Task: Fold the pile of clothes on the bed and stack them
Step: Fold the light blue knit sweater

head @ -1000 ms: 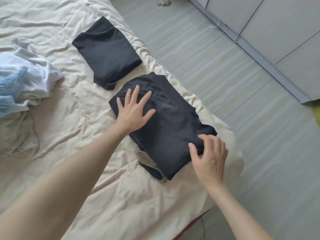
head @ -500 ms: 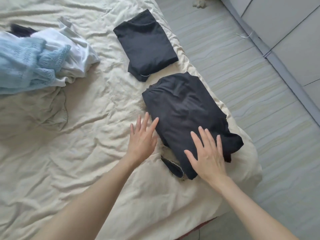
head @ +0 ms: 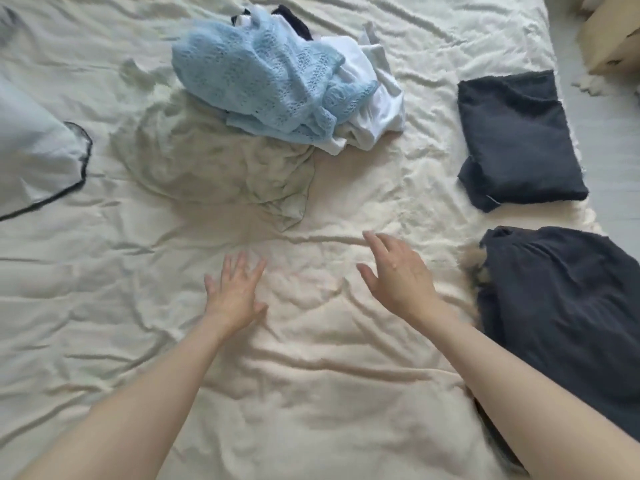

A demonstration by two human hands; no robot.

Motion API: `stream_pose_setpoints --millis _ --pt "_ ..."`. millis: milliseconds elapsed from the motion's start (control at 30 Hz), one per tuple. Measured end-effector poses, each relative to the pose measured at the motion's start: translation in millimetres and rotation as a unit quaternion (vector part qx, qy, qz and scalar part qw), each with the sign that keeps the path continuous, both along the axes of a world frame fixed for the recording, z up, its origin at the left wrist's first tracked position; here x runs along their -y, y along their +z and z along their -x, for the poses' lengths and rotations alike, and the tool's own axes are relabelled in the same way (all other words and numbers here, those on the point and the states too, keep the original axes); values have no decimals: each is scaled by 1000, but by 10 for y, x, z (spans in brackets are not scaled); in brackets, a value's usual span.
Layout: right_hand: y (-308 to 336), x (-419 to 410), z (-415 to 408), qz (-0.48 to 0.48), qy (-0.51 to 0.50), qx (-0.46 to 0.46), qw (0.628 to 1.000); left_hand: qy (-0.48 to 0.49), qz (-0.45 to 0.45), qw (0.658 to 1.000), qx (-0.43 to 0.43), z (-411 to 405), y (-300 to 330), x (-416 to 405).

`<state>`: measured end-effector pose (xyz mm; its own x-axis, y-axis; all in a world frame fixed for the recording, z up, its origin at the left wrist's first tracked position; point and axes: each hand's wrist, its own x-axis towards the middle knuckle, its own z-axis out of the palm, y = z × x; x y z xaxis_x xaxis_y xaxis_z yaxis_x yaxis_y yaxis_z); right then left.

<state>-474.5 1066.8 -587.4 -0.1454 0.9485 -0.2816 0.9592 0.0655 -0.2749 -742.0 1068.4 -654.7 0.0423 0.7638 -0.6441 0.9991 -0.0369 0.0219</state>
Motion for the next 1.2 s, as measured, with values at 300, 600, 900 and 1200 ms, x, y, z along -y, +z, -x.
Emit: stream_pose_setpoints --millis 300,600,900,1200 --pt "82 -1707 844 -194 14 -6 981 39 72 996 38 303 -440 -375" --pt "50 -2372 1261 -244 -62 -36 967 32 99 994 33 351 -536 -441" --pt "491 -656 985 -196 24 -113 974 243 73 924 285 561 340 -768" --pt "850 765 1002 1 -29 -144 989 351 64 803 477 325 1214 593"
